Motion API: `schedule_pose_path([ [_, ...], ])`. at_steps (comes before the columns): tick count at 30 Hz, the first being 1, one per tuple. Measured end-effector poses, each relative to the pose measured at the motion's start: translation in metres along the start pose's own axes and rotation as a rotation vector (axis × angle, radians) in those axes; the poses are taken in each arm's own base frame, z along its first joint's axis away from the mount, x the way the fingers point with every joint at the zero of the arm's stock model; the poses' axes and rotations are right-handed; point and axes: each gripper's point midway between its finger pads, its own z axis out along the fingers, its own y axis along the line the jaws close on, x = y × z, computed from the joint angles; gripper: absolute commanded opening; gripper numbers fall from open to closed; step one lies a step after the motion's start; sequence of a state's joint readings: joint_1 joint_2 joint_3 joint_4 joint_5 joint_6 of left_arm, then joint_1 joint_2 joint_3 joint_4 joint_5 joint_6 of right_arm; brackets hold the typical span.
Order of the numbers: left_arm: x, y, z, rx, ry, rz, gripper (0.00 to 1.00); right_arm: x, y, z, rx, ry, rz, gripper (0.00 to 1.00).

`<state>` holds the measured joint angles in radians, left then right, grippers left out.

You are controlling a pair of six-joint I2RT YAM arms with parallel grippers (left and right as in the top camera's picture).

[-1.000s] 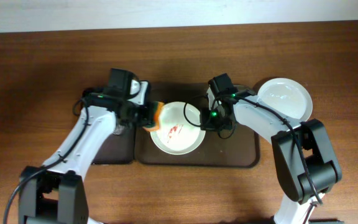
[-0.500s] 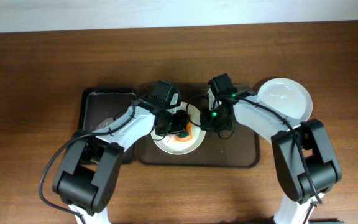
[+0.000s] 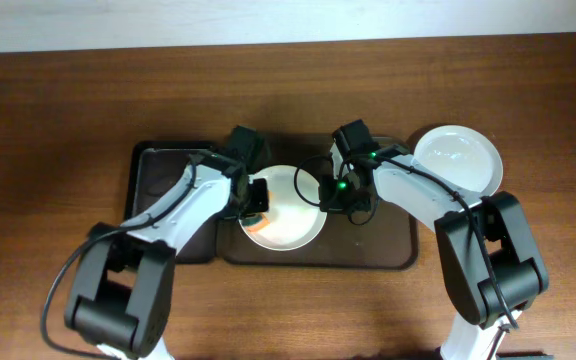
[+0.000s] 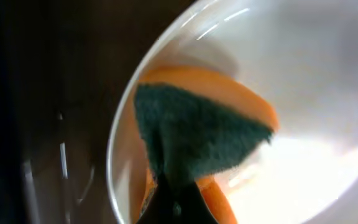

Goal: Clean dirty plates on tray and stack at the side
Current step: 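Scrub the last plate with the sponge in the left gripper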

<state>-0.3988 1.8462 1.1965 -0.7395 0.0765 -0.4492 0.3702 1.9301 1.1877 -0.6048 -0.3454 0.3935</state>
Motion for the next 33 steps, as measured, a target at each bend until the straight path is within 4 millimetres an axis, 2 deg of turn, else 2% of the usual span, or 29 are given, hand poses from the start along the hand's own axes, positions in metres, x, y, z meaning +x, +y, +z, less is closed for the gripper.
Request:
schedule_pose_path([
  [2, -0.009, -0.008, -0.018, 0.042, -0.055, 0.027, 0.0, 0.0, 0.0, 0.0, 0.0, 0.0, 0.0, 0.04],
  [3, -0.017, -0.02, -0.027, 0.108, -0.094, 0.04, 0.0, 0.0, 0.0, 0.0, 0.0, 0.0, 0.001, 0.04],
  [6, -0.022, -0.041, -0.036, 0.217, -0.119, 0.054, 0.0, 0.0, 0.0, 0.0, 0.001, 0.0, 0.0, 0.04],
  [8, -0.021, -0.047, -0.037, 0.243, -0.11, 0.053, 0.0, 0.0, 0.0, 0.0, 0.001, 0.0, 0.001, 0.04],
  [10, -0.016, -0.051, -0.03, 0.247, -0.085, 0.049, 0.0, 0.0, 0.0, 0.0, 0.001, 0.0, 0.001, 0.04],
  [15, 0.008, -0.064, 0.016, 0.229, 0.035, 0.032, 0.0, 0.001, -0.001, 0.0, 0.002, 0.003, 0.002, 0.04],
  [18, 0.017, -0.072, 0.021, 0.223, 0.052, 0.051, 0.0, 0.002, -0.002, 0.0, 0.007, 0.006, 0.003, 0.04],
  [20, 0.02, -0.07, 0.022, 0.198, 0.057, 0.057, 0.0, 0.002, -0.002, 0.0, 0.008, 0.008, 0.004, 0.04],
  [25, 0.021, -0.036, 0.021, -0.004, 0.04, 0.062, 0.0, 0.003, 0.001, 0.0, -0.005, 0.012, 0.003, 0.04],
  [30, 0.004, 0.001, 0.013, -0.124, 0.02, 0.049, 0.0, 0.002, 0.001, 0.0, -0.009, 0.011, 0.002, 0.04],
  [33, -0.009, 0.008, 0.004, -0.163, 0.012, 0.052, 0.0, 0.002, 0.001, 0.0, -0.008, 0.01, 0.002, 0.04],
])
